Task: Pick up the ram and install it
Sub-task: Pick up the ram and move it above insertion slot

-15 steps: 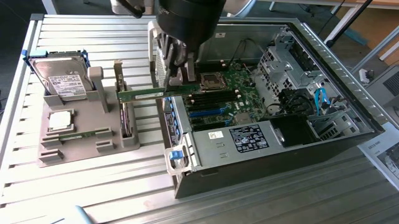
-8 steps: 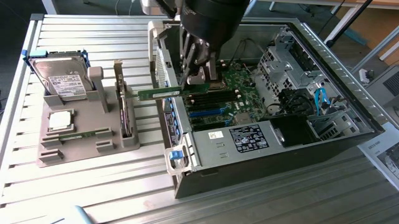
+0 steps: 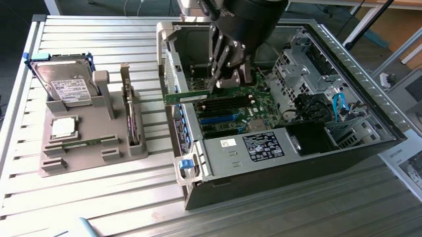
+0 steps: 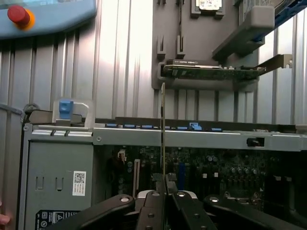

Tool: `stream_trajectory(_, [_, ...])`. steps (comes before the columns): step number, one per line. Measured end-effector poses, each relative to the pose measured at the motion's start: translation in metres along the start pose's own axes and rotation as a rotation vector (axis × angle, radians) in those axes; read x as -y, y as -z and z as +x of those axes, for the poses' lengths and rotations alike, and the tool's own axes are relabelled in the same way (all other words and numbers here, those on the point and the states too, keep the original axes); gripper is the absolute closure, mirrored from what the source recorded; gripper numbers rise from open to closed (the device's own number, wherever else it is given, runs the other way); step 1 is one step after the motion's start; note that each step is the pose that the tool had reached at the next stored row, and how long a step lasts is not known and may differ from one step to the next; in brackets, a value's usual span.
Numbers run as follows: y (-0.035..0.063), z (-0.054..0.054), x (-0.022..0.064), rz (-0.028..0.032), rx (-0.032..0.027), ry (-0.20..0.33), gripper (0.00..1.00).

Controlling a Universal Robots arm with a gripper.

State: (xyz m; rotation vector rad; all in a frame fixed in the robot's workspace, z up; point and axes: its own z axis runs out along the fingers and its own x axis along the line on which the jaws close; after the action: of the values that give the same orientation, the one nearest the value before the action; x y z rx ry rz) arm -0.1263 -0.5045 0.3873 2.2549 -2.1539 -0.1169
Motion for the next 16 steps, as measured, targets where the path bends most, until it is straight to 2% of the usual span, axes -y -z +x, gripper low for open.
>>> stream_trajectory(3, [0.0007, 0.001, 0.0103, 0.0, 0.0, 0.001, 0.88])
stream_trajectory(8, [0.0024, 0.002, 0.0349, -0.0001, -0.0001, 0.002, 0.88])
stream_trajectory(11, [0.0031, 0.003, 0.0438, -0.0002, -0.0002, 0.003, 0.88])
stream_trajectory(16, [0.005, 0.005, 0.0709, -0.0002, -0.0003, 0.005, 0.88])
